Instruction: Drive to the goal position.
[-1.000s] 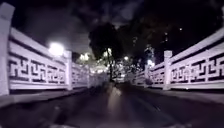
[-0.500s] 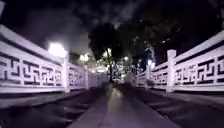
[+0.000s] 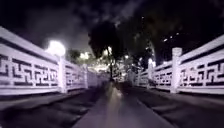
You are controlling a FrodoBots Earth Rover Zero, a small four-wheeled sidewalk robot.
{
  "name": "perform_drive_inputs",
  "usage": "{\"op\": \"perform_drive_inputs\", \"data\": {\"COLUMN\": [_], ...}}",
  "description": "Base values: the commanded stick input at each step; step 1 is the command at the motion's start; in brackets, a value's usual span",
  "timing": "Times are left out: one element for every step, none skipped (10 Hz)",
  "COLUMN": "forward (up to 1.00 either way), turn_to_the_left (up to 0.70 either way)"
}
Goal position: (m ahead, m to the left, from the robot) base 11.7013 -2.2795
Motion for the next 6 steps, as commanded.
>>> {"op": "perform_drive_inputs", "data": {"forward": [0.45, 0.45, 0.45, 0.45, 0.45, 0.45], "turn_to_the_left": [0.0, 0.0, -0.26, -0.27, -0.27, -0.01]}}
